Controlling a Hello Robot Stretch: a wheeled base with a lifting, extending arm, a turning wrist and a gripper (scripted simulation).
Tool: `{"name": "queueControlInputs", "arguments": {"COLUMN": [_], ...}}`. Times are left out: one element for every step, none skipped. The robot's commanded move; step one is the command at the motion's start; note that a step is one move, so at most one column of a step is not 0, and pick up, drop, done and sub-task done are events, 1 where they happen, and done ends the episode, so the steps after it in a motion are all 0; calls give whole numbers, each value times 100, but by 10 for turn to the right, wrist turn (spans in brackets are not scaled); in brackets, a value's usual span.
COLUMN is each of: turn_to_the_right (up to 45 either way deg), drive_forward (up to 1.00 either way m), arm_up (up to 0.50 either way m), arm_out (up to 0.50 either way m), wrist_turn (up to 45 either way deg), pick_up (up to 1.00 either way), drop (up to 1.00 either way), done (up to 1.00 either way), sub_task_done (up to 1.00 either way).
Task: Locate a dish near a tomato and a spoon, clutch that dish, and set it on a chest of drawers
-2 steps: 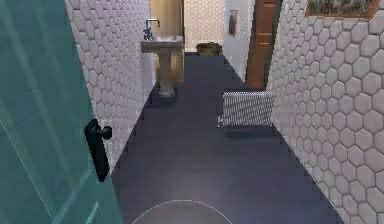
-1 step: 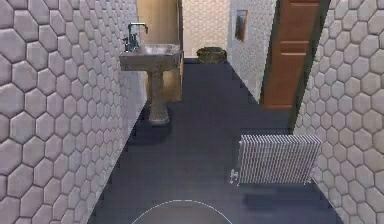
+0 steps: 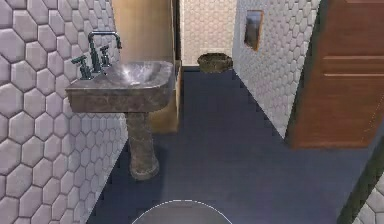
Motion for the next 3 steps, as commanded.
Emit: {"name": "queueControlInputs", "arguments": {"turn_to_the_right": [120,0,0], "drive_forward": [0,10,60], "arm_up": [0,0,0], "arm_out": [0,0,0], "wrist_turn": [0,0,0], "pick_up": [0,0,0], "drop": [0,0,0], "done": [0,0,0], "sub_task_done": [0,0,0]}}
